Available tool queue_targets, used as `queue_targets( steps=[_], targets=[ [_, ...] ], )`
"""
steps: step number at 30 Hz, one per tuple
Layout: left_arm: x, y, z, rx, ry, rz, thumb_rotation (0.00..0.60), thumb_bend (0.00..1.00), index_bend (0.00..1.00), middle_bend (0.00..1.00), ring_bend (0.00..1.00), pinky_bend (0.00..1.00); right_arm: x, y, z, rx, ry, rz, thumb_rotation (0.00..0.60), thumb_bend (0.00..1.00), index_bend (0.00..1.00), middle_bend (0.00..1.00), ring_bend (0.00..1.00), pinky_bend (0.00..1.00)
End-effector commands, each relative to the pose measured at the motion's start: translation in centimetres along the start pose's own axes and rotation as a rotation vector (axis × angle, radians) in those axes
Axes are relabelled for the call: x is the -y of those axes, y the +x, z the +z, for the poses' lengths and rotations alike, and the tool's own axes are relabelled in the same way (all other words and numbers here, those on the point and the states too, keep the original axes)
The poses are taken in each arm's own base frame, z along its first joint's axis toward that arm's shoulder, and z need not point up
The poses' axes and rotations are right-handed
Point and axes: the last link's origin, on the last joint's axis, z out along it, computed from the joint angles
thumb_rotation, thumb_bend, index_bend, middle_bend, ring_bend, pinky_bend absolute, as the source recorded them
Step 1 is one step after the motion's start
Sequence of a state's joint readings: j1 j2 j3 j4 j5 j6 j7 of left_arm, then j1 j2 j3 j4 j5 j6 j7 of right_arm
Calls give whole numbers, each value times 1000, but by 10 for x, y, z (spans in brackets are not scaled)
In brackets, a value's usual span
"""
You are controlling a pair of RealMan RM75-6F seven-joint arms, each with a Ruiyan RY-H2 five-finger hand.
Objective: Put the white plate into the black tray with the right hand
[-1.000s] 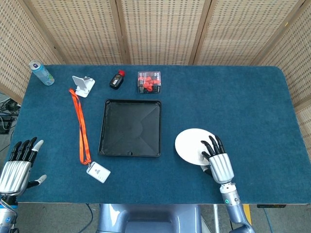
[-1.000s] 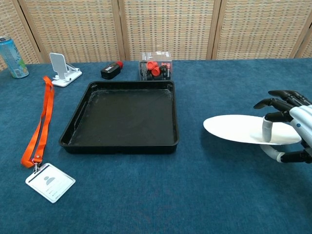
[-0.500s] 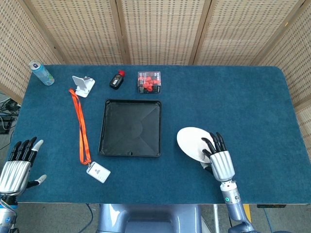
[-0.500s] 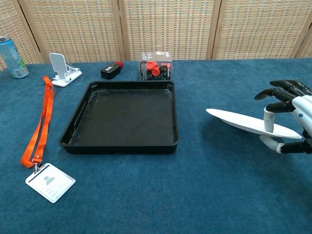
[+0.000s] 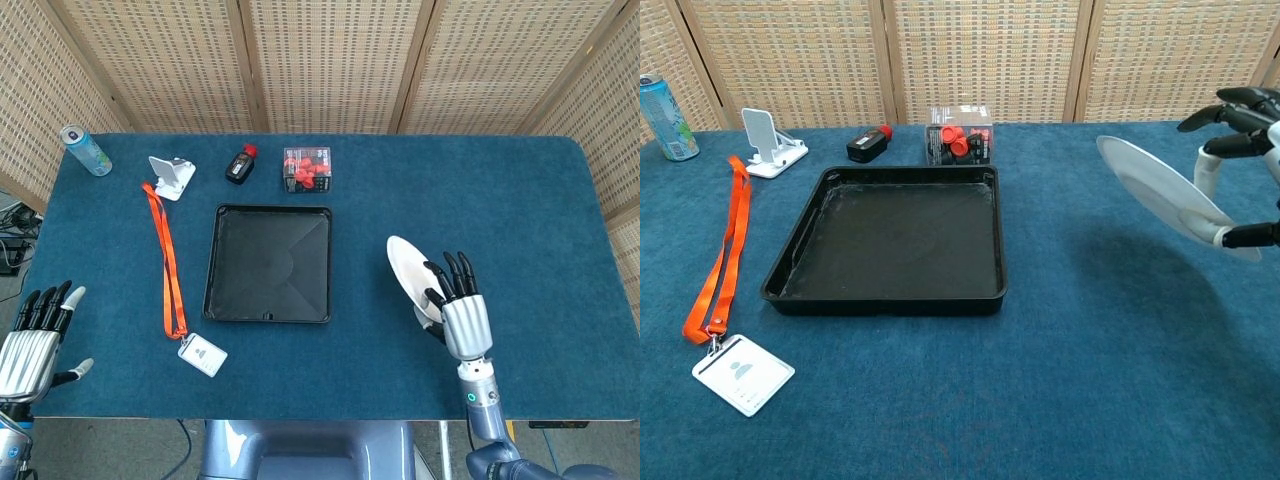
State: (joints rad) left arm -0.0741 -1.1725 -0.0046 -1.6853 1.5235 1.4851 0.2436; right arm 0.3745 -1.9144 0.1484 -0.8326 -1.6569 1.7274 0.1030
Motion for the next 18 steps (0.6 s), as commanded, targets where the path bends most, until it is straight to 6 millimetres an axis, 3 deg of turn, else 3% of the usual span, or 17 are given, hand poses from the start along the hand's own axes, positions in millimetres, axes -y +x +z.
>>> queue_targets(
  steps=[1,12,18],
  targets=[
    [0,0,0,-1,0,0,600,25,0,0,0,0,2,5,8,-23,15,-3,600,461,693,333,117,104],
    [2,0,1,0,9,-5,600,24,0,0,0,0,22,7,30,-34,98,-20,600,459,693,333,117,110],
    [5,1,3,4,22,-18,600,24,0,0,0,0,43,-1,52,-22,157,-25,600,459,694,333,117,113]
  ],
)
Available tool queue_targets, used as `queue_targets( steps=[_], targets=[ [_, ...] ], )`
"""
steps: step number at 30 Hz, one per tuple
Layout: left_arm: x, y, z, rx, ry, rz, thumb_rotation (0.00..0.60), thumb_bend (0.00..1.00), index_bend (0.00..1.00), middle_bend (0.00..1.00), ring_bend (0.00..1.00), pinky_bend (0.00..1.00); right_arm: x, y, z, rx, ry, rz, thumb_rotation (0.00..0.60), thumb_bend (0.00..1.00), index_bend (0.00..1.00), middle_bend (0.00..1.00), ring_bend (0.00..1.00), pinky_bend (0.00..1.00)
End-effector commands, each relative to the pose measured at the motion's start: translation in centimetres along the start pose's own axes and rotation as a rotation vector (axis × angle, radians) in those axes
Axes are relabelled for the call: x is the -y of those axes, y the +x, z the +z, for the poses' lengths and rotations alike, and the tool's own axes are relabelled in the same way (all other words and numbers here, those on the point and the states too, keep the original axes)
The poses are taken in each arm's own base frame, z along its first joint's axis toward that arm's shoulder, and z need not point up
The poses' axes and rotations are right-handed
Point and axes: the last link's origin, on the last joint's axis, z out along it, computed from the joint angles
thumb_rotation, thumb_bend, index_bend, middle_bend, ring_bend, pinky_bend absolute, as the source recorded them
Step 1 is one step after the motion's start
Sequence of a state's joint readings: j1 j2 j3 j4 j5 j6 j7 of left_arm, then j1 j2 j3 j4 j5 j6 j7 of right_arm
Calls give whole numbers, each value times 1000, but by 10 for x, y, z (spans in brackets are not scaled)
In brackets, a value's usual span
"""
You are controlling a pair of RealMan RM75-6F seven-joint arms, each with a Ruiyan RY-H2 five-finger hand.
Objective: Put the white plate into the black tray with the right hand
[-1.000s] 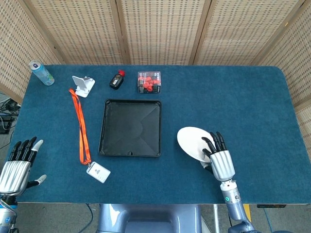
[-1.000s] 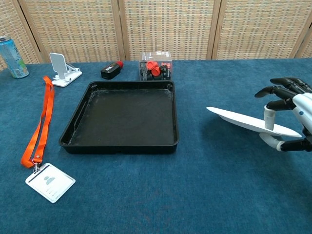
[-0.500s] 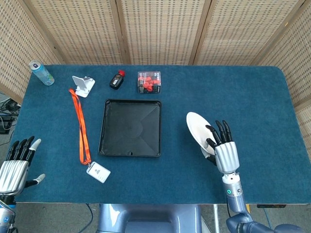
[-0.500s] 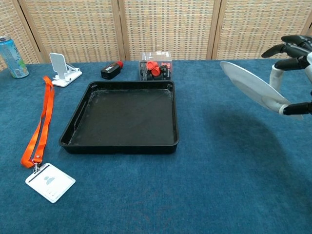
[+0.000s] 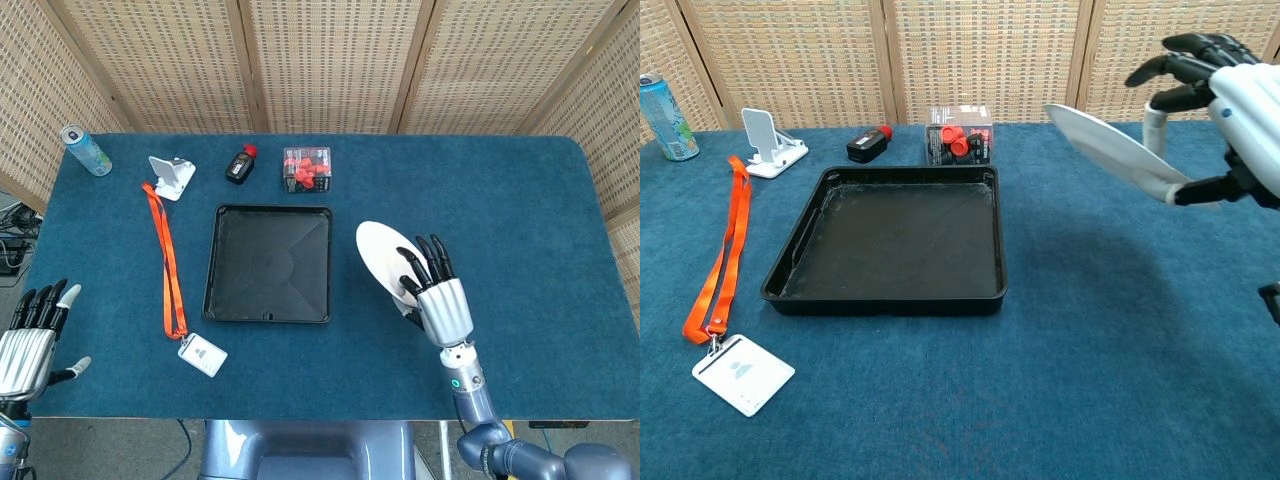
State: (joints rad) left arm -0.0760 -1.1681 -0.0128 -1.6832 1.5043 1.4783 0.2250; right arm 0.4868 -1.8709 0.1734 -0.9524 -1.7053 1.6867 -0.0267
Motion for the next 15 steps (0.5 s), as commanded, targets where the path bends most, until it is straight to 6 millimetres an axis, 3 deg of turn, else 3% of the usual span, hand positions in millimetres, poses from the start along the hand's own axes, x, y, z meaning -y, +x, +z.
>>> queue_targets(
  steps=[1,15],
  targets=[
    [2,0,1,5,9,-6,600,25,0,0,0,0,15,-7,18,6,42,2,600,459,694,333,117,113],
    [11,1,7,16,36,-26,600,25,0,0,0,0,60,-30,74,26,116,29,600,459,693,333,117,114]
  ],
)
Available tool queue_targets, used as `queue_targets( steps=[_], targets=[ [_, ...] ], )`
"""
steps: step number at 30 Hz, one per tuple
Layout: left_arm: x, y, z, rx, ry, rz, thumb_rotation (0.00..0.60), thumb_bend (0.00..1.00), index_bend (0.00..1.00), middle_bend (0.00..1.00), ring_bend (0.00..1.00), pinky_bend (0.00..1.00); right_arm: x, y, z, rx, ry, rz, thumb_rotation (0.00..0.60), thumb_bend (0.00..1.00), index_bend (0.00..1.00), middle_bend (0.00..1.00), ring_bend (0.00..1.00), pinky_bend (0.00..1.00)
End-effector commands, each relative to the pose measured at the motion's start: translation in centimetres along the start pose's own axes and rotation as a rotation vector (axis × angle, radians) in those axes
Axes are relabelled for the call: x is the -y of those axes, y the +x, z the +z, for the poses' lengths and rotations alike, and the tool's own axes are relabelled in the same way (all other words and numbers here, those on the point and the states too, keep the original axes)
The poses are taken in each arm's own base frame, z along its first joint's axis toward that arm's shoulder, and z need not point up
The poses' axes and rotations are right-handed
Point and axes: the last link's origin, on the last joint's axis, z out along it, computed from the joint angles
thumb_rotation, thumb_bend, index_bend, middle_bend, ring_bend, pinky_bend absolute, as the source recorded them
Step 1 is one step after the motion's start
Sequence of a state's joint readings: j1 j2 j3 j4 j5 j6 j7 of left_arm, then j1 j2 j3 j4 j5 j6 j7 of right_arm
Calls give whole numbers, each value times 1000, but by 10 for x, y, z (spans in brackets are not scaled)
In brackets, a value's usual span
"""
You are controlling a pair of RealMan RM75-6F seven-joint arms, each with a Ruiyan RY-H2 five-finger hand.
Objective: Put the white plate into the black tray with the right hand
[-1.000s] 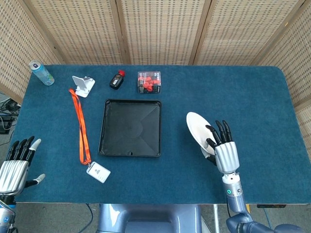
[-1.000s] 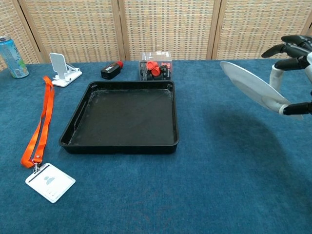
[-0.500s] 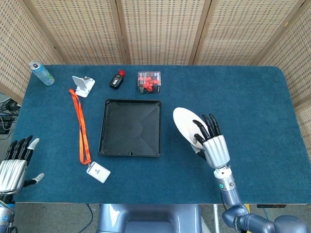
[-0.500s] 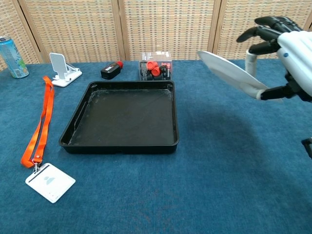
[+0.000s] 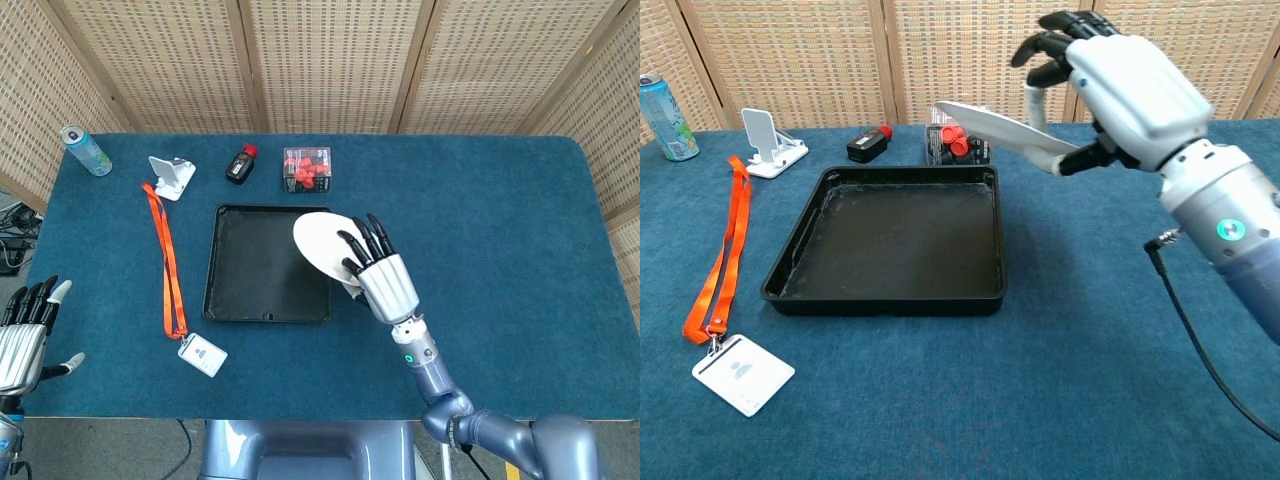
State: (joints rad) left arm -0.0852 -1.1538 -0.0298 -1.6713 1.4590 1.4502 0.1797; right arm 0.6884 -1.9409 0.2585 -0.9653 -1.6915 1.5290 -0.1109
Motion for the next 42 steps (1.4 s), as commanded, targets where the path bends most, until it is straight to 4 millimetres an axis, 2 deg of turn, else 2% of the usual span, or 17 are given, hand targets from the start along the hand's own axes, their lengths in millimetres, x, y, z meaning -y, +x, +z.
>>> queue_targets(
  steps=[1,8,11,18,23,35,42],
  targets=[
    [1,-1,1,6,2,-2,600,24,0,0,0,0,7,-6,10,7,8,4,600,459,694,333,117,114],
    [3,-3,6,21,5,-4,600,24,0,0,0,0,21,-17,26,24,33,9,600,459,696,334,120,120],
    [7,-4,8,27,22,-11,600,25,0,0,0,0,38,-30,39,51,71,21,600,459,696,334,120,121],
    [9,-4,9,27,30,-16,600,24,0,0,0,0,51,-41,46,64,83,35,600,460,698,336,121,127],
    [11,-4,10,34,37,-22,600,24,0,0,0,0,68,-56,60,90,97,51,600,460,700,338,122,131],
    [15,-6,12,49,52,-30,600,25,0,0,0,0,83,-78,68,144,97,53,600,463,701,341,126,137],
    [17,-7,14,53,63,-35,600,25,0,0,0,0,87,-84,70,179,109,38,600,441,679,320,118,119]
  ],
)
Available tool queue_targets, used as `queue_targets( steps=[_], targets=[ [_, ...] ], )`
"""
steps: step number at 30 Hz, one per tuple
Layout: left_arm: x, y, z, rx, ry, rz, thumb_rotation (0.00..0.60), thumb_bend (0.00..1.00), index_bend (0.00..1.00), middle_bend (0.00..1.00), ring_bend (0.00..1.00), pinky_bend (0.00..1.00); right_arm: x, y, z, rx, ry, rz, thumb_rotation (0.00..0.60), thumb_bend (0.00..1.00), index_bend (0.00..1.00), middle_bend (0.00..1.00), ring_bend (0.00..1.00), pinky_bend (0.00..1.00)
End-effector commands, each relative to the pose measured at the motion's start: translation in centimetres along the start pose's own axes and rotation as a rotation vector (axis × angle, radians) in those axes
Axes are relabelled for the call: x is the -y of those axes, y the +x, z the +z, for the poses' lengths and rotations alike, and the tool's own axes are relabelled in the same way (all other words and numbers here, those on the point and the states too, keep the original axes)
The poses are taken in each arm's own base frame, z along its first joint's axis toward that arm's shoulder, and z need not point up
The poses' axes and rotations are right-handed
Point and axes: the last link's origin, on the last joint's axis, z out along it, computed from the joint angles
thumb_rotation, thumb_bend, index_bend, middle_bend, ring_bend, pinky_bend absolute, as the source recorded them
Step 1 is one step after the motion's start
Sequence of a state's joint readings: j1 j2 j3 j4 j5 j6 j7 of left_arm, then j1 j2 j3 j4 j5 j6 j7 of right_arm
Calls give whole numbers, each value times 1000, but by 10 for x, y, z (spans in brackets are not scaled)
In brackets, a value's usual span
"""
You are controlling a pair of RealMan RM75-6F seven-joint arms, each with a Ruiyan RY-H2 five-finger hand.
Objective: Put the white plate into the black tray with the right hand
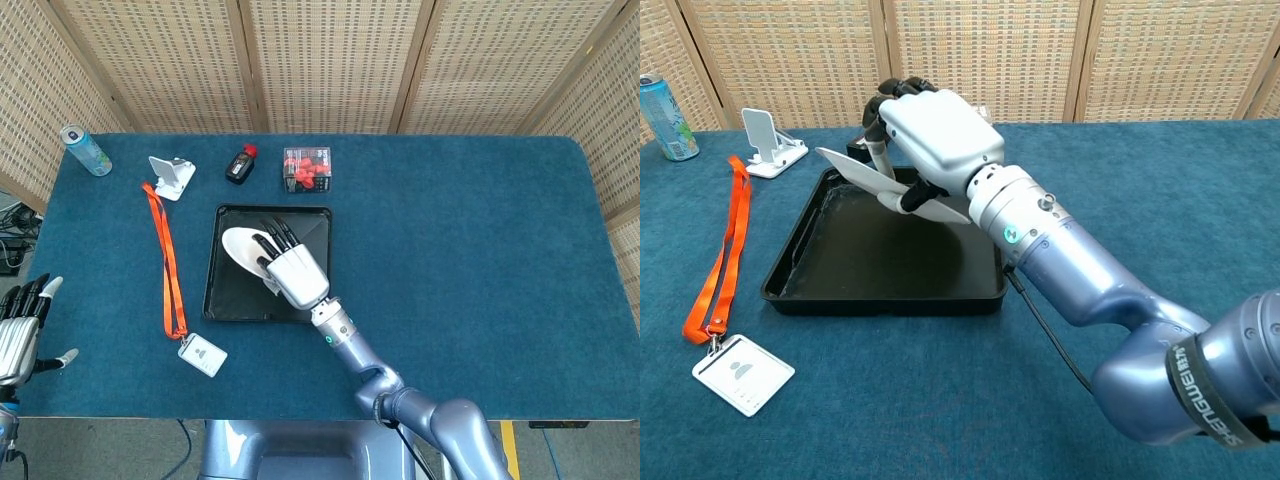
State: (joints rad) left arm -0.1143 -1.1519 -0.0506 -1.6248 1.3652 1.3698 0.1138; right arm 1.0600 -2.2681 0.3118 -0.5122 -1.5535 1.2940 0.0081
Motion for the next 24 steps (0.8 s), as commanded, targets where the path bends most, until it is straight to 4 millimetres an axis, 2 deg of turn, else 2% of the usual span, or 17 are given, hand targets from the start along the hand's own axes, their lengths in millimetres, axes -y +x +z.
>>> queue_targets(
  steps=[1,2,5,6,8,15,24],
  targets=[
    [0,0,0,2,-1,0,600,25,0,0,0,0,0,-5,1,31,-5,-20,600,391,637,280,89,96],
    [0,0,0,2,0,0,600,24,0,0,0,0,0,-6,1,39,-9,-28,600,347,592,237,64,78],
    [0,0,0,2,-2,-1,600,25,0,0,0,0,-3,-8,-1,56,-29,-59,600,181,321,41,0,15],
    [0,0,0,2,-3,-1,600,25,0,0,0,0,-3,-8,-1,57,-32,-64,600,149,233,8,0,3],
    [-1,0,-1,2,-6,-1,600,24,0,0,0,0,-5,-9,-3,57,-42,-71,600,110,145,0,0,0],
    [-1,1,-2,-3,-12,-4,600,24,0,0,0,0,-14,-3,-10,41,-68,-77,600,3,42,0,0,0],
    [-6,4,-5,-17,-29,-3,600,26,0,0,0,0,-17,13,-30,35,-37,-65,600,0,0,0,0,0]
  ],
)
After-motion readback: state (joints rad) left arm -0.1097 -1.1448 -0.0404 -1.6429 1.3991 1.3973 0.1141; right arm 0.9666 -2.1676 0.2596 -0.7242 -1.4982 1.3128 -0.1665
